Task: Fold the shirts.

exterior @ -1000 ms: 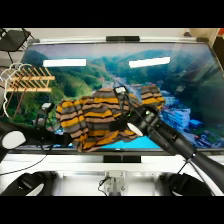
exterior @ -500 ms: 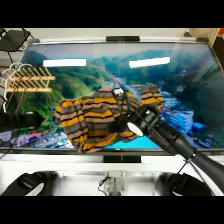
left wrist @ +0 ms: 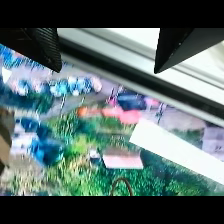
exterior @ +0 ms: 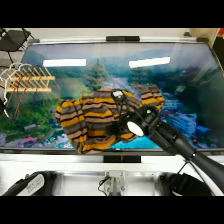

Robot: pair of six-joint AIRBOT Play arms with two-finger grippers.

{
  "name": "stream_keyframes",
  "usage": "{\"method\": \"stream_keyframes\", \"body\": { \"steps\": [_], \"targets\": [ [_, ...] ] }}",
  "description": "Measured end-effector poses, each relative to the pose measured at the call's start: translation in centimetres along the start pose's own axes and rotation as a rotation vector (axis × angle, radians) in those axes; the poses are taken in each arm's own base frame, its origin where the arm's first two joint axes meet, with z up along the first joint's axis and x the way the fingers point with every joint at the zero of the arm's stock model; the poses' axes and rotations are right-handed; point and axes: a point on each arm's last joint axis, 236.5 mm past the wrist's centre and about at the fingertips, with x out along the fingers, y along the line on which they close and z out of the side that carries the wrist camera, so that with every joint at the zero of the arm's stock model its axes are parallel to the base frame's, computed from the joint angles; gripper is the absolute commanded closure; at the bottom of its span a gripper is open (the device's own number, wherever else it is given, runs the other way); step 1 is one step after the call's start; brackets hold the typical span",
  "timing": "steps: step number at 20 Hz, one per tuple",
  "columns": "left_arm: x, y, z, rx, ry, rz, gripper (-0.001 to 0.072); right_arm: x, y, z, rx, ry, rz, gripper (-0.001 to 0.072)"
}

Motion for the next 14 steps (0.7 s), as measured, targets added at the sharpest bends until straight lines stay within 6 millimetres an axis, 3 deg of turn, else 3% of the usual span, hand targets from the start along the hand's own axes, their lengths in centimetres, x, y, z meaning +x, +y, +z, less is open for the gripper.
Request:
{"method": "stream_keyframes", "body": {
  "steps": [4,10,14],
  "targets": [
    [5.9,3.0,2.9,-0.061,0.013,-0.100,0.0024,0.0,0.5,-0.5,0.030,0.020,0.021,0.0650],
    [15.1,2.4,4.8,0.124,0.061,-0.210,0.0025,0.0,0.7,-0.6,0.053,0.027,0.029,0.0650],
    [19.4,2.3,5.2,0.242,0.082,-0.229,0.0025,0.0,0.7,-0.6,0.068,0.029,0.028,0.0649]
  ]
}}
